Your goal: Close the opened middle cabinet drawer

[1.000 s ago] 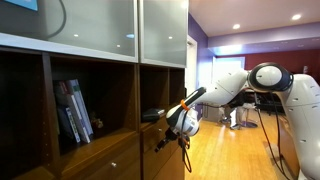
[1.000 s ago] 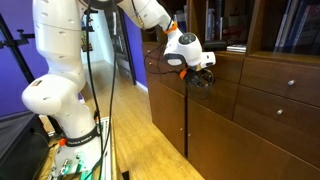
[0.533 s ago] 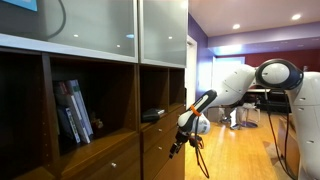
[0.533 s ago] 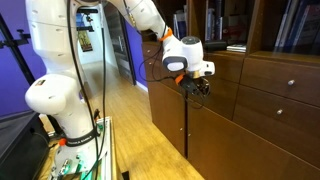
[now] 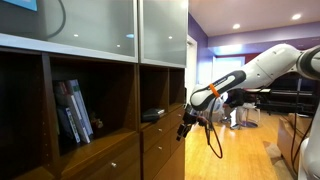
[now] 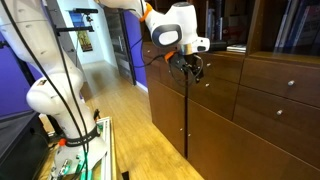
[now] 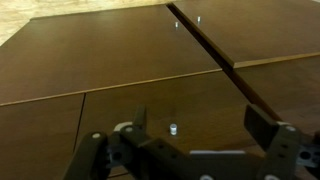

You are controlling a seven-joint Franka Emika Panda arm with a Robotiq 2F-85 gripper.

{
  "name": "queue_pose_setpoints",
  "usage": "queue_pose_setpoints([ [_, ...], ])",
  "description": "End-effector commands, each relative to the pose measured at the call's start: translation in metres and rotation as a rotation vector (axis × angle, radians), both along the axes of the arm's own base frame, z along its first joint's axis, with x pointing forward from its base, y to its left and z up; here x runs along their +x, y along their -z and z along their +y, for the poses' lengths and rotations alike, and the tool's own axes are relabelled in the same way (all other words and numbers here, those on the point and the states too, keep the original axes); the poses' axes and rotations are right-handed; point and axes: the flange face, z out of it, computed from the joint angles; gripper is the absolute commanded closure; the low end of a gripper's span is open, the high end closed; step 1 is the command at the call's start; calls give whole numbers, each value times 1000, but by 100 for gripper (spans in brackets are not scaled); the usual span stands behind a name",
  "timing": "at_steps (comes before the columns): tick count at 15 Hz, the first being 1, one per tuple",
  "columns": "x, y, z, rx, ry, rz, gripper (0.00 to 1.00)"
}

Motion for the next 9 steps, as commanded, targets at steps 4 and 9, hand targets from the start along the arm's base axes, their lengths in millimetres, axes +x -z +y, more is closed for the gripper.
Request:
queue_pose_setpoints([
  [4,-63,-89,4,16,-42,-39,0],
  [9,-87,-122,-4,40,-37,-93,0],
])
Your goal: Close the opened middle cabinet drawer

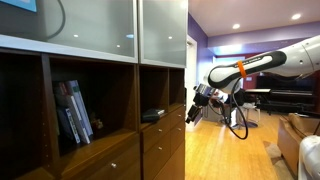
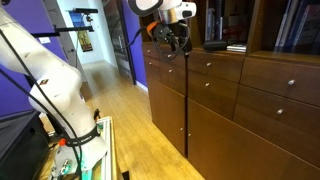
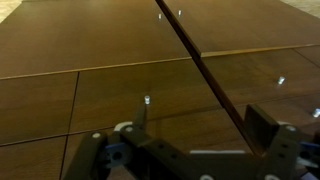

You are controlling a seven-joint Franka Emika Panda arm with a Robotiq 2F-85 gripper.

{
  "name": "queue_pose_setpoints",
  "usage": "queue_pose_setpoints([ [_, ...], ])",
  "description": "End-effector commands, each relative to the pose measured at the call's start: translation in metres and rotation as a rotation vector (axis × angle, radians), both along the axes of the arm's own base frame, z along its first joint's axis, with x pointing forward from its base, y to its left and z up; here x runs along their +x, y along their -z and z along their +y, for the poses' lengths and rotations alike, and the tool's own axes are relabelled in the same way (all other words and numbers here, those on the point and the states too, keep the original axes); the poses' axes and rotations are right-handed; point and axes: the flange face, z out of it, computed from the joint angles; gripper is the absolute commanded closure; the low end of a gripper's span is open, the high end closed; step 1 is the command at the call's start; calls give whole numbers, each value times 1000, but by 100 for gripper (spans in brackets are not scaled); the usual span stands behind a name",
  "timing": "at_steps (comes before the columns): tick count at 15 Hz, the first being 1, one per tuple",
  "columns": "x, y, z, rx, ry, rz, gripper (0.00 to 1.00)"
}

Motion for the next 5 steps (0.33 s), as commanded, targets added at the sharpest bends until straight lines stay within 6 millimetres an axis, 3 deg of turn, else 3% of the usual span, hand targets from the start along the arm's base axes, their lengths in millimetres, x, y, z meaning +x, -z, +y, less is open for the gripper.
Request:
queue_pose_setpoints([
  [1,-4,-6,-2,4,3,-10,0],
  [5,-13,-11,-4,10,6,-24,0],
])
